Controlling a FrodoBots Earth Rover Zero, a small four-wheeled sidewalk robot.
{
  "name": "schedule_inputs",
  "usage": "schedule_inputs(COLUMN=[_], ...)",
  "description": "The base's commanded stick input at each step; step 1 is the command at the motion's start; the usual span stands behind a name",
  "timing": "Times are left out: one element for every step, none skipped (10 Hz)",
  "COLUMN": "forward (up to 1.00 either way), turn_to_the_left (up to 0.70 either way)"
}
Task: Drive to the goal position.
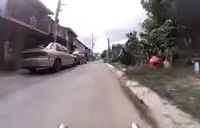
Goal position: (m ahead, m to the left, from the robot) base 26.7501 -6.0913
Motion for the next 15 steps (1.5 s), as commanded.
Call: schedule_inputs(forward=[1.00, 1.00, 1.00, 1.00, 1.00, 1.00, 1.00, 1.00, 1.00, 1.00, 1.00, 1.00, 1.00, 1.00, 1.00], turn_to_the_left=[0.02, 0.02, 0.02, 0.02, 0.02, 0.02, 0.02, 0.02, 0.02, 0.02, 0.02, 0.02, 0.02, 0.02, 0.02])
